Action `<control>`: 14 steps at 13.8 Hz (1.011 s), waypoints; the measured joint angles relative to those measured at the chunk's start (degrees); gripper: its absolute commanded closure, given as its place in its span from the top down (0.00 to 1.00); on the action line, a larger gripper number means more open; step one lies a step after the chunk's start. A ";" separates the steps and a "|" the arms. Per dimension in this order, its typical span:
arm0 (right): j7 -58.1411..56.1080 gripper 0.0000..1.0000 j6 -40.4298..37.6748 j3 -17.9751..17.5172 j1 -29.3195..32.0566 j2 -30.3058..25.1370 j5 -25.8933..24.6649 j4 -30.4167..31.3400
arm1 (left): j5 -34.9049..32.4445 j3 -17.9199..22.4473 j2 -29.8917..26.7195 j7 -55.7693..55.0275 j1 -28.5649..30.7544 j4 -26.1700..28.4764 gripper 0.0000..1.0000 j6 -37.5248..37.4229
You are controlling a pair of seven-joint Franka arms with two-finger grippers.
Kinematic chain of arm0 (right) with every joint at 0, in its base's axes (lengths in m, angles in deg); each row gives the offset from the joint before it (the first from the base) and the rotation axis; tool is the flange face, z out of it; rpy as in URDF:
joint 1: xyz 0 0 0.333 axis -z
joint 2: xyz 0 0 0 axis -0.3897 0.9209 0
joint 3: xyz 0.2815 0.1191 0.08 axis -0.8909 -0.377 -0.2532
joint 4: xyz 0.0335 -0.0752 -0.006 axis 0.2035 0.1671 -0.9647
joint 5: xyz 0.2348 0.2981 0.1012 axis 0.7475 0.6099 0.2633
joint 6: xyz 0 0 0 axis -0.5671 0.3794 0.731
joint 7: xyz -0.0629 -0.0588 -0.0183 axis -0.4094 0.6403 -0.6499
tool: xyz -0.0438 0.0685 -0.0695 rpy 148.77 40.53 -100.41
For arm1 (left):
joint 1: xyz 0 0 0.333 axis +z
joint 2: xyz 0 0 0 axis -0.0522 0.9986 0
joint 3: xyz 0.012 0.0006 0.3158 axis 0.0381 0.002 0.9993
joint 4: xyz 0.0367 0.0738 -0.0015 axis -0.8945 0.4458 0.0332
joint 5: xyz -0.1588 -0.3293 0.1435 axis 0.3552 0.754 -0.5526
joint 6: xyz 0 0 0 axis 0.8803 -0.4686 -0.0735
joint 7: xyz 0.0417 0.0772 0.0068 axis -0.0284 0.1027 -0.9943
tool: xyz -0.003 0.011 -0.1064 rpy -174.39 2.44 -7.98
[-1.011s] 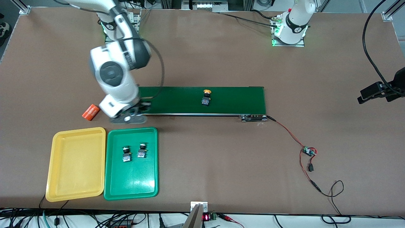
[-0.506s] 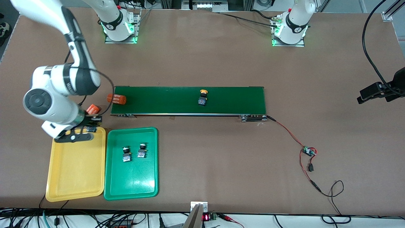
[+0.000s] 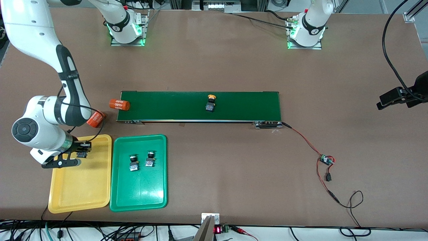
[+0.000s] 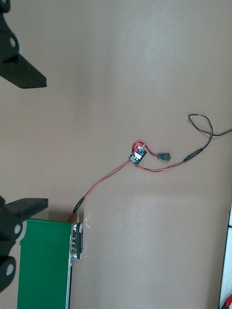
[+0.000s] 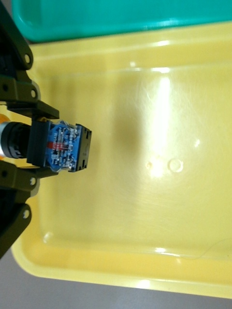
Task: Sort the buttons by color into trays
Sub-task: 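Lower the button into the yellow tray and open the right gripper, then move the right gripper back to the belt end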
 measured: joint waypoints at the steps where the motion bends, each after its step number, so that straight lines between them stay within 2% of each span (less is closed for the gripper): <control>1: -0.01 0.14 1.34 -0.05 0.02 0.87 0.00 -0.16 | 0.00 -0.02 0.00 0.00 -0.01 0.11 1.00 -0.02; 2: -0.01 0.31 2.51 -0.18 0.01 1.51 0.00 -0.26 | 0.00 0.00 -0.02 0.00 0.00 0.26 1.00 -0.03; 3: -0.01 0.54 3.25 -0.23 0.01 1.93 0.00 -0.34 | 0.00 0.00 -0.11 0.00 0.01 0.48 1.00 -0.09; 4: -0.01 0.69 3.43 -0.22 0.03 2.15 0.00 -0.43 | 0.00 0.00 -0.33 0.00 0.00 0.84 1.00 -0.11; 6: 0.01 0.75 3.59 -0.22 0.04 2.23 0.01 -0.63 | 0.00 0.00 -0.85 0.00 0.01 1.74 1.00 -0.11; 11: 0.03 0.75 2.92 -0.42 0.03 2.20 0.02 -0.98 | 0.00 0.03 -1.33 -0.01 0.19 2.59 1.00 -0.11; 14: 1.92 0.77 -4.99 -1.72 -0.19 0.39 0.20 -1.02 | 0.00 0.03 -2.38 0.00 0.22 4.06 1.00 -0.23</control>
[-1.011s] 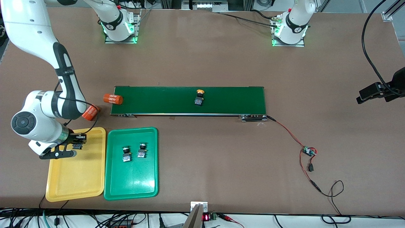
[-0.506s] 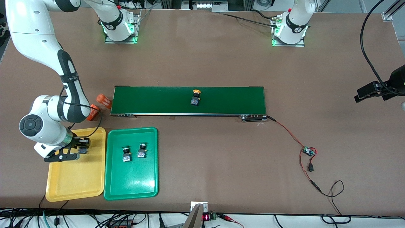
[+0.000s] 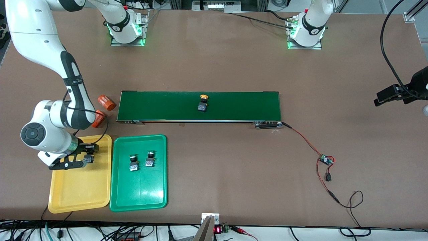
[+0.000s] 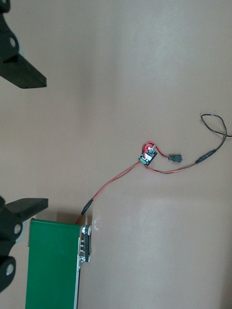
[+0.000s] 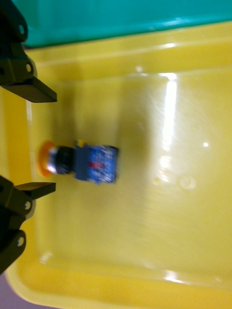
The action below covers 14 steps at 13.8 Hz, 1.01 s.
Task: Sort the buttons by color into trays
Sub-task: 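Move the right gripper back to the belt end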
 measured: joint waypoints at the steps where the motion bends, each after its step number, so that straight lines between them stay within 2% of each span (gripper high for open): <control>1: 1.39 0.77 -2.17 -1.01 -0.08 -1.60 0.22 0.57 | 0.00 0.00 -0.50 0.00 0.00 0.64 1.00 0.00; 5: 9.64 0.77 -4.49 -6.52 -0.41 -13.75 1.11 11.57 | 0.00 0.00 -1.38 0.00 0.01 1.73 1.00 0.00; 8: 18.96 0.79 -3.64 -12.54 -0.61 -22.31 3.74 21.21 | 0.00 0.00 -1.41 0.00 0.06 1.86 1.00 0.01; 10: 27.03 0.80 -1.60 -17.86 -1.01 -25.25 4.14 25.58 | 0.00 0.00 -1.43 0.00 0.09 1.89 1.00 0.01; 11: 31.26 0.85 -0.73 -19.99 -2.01 -25.84 4.15 26.88 | 0.00 0.00 -1.43 0.00 0.11 1.90 1.00 0.01; 13: 39.60 0.92 1.60 -21.38 -7.01 -25.90 4.13 28.05 | 0.00 0.01 -1.43 0.00 0.13 1.93 1.00 0.01; 14: 42.29 0.92 2.50 -21.45 -9.75 -25.74 4.04 28.36 | 0.00 0.01 -1.43 0.00 0.13 1.93 1.00 0.01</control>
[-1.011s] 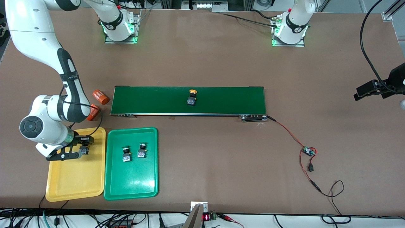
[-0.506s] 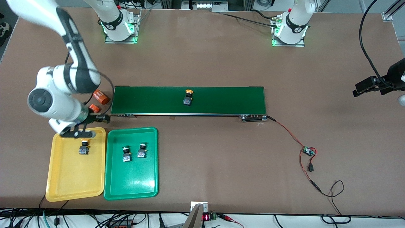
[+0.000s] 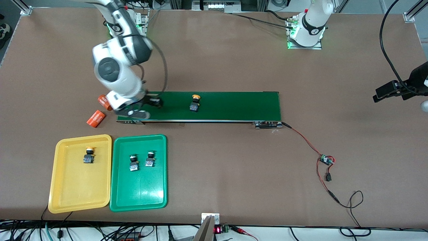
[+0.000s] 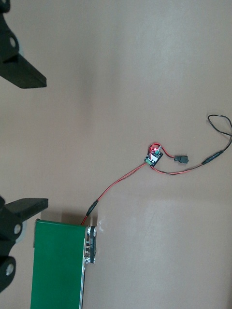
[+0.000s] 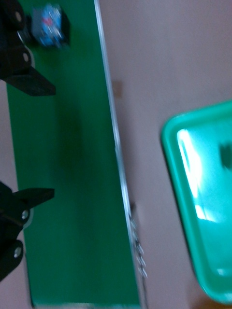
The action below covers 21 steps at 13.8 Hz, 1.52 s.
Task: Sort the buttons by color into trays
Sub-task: 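Move the right gripper back to the belt end, then grasp the second yellow-cap button on the belt with the right gripper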
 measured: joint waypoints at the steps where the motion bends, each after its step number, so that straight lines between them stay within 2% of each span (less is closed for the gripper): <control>1: 1.45 0.94 0.61 0.00 -2.02 0.14 -0.15 0.18 | 0.00 0.00 0.00 0.00 0.00 0.00 1.00 0.01; 4: 2.08 1.00 1.20 0.06 -3.86 0.52 -0.71 0.21 | 0.00 0.01 -0.05 0.00 0.01 0.00 1.00 0.04; 9: 3.78 1.00 6.48 0.07 -7.44 3.48 -1.02 0.32 | 0.00 0.02 -0.11 0.00 0.02 0.00 1.00 0.04; 13: 7.30 1.00 10.42 0.12 -8.69 6.89 -5.05 0.36 | 0.00 0.04 -0.12 0.00 0.03 0.01 1.00 0.08; 16: 8.04 0.83 13.61 0.42 -8.69 9.20 -6.30 0.36 | 0.00 0.05 -0.12 0.00 0.03 0.01 1.00 0.10; 17: 8.16 0.74 14.40 0.53 -8.69 9.83 -7.19 0.34 | 0.00 0.05 -0.12 0.00 0.03 0.02 1.00 0.10; 21: 8.30 0.15 14.93 1.03 -8.35 10.72 -8.38 0.32 | 0.00 0.07 -0.13 0.00 0.04 0.02 1.00 0.11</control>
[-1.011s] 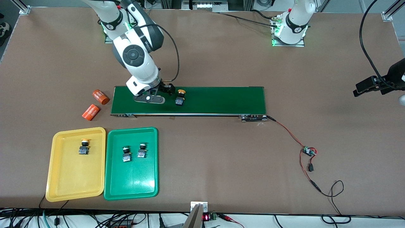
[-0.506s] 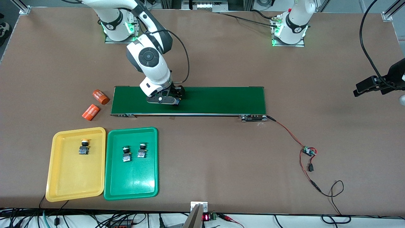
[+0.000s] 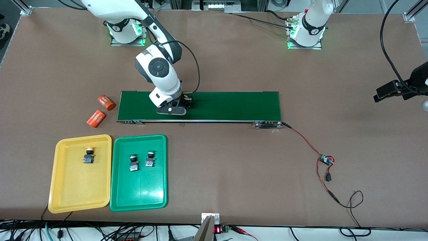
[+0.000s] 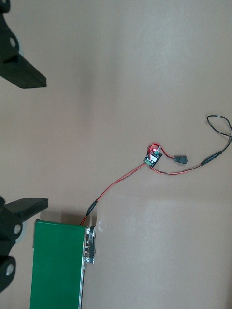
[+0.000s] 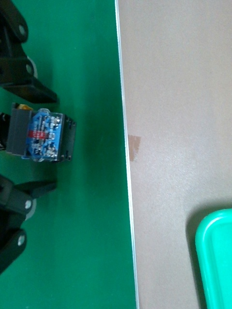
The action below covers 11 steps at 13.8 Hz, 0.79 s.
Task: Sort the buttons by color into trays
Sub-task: 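Grasp the second yellow-cap button on the belt with the right gripper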
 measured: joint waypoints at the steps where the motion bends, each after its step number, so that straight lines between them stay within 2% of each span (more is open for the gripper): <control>1: 0.00 0.05 0.00 0.16 0.18 0.00 0.00 -0.06 | 0.00 0.00 0.00 0.00 0.00 0.00 1.00 0.00; 2: 0.00 0.00 0.01 0.32 0.48 -0.02 -0.06 -0.26 | 0.00 0.00 -0.01 0.00 0.00 0.00 1.00 0.01; 4: -0.05 0.00 -0.66 0.66 1.50 -0.29 -0.36 -1.43 | 0.00 0.00 -0.03 0.00 0.00 0.00 1.00 0.05; 7: -2.63 0.01 -9.02 1.77 2.76 -1.10 -1.49 -7.56 | 0.00 0.01 -0.04 0.00 0.01 0.00 1.00 0.36; 9: -10.17 0.01 -15.13 5.03 3.11 -1.43 -2.02 -13.17 | 0.00 0.01 -0.04 0.00 0.01 0.00 1.00 0.57; 11: -16.98 0.01 -17.11 7.87 5.27 -1.31 -2.01 -16.79 | 0.00 0.01 -0.04 0.00 0.01 0.00 1.00 0.60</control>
